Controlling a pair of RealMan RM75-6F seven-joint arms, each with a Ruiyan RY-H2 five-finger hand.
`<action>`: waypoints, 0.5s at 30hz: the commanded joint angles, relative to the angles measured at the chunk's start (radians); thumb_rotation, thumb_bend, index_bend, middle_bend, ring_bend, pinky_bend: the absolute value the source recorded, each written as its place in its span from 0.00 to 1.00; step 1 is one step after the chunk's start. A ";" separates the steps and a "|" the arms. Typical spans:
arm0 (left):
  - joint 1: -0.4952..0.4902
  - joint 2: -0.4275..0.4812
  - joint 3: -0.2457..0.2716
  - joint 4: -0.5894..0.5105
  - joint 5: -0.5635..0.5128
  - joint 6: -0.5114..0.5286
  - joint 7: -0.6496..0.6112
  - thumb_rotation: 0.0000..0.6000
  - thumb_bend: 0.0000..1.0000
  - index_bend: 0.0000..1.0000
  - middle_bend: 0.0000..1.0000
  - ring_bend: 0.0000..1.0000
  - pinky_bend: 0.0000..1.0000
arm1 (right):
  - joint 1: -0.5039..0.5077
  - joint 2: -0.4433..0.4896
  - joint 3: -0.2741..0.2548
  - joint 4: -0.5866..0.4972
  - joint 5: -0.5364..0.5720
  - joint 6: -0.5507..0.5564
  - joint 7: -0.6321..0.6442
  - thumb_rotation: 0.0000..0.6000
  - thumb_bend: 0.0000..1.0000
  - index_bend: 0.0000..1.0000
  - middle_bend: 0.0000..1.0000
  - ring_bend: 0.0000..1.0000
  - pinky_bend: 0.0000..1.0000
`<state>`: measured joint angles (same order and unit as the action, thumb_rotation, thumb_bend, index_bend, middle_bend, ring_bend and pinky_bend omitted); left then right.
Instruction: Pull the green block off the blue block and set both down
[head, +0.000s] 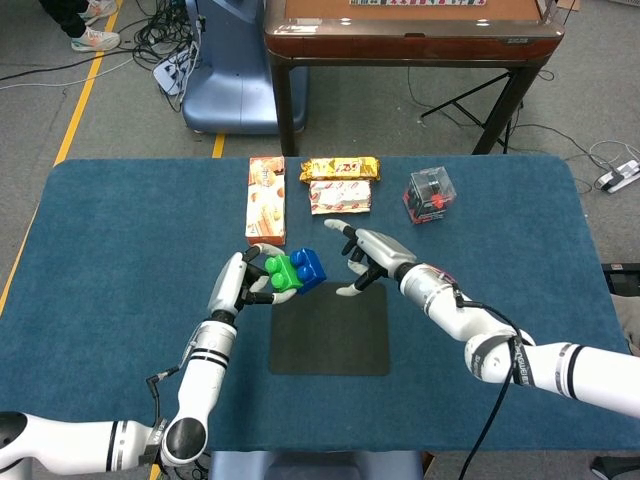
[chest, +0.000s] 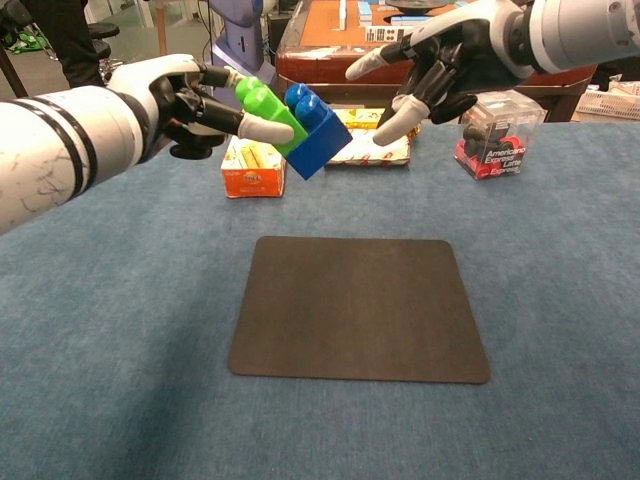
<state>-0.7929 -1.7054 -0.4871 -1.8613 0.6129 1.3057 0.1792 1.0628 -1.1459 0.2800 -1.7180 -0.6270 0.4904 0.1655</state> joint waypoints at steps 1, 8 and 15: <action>0.003 0.001 0.001 -0.004 0.004 -0.003 -0.001 1.00 0.17 0.58 1.00 0.90 1.00 | 0.011 -0.016 -0.007 0.011 0.010 0.015 -0.001 1.00 0.00 0.00 0.96 1.00 1.00; 0.012 0.001 0.005 -0.002 0.012 -0.014 -0.006 1.00 0.17 0.58 1.00 0.90 1.00 | 0.020 -0.067 -0.003 0.034 0.027 0.062 0.013 1.00 0.00 0.02 0.96 1.00 1.00; 0.016 -0.002 0.002 0.009 0.014 -0.031 -0.014 1.00 0.17 0.58 1.00 0.90 1.00 | 0.025 -0.099 0.008 0.069 0.017 0.030 0.042 1.00 0.00 0.14 0.96 1.00 1.00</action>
<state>-0.7772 -1.7072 -0.4847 -1.8532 0.6267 1.2759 0.1654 1.0860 -1.2410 0.2868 -1.6527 -0.6073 0.5241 0.2042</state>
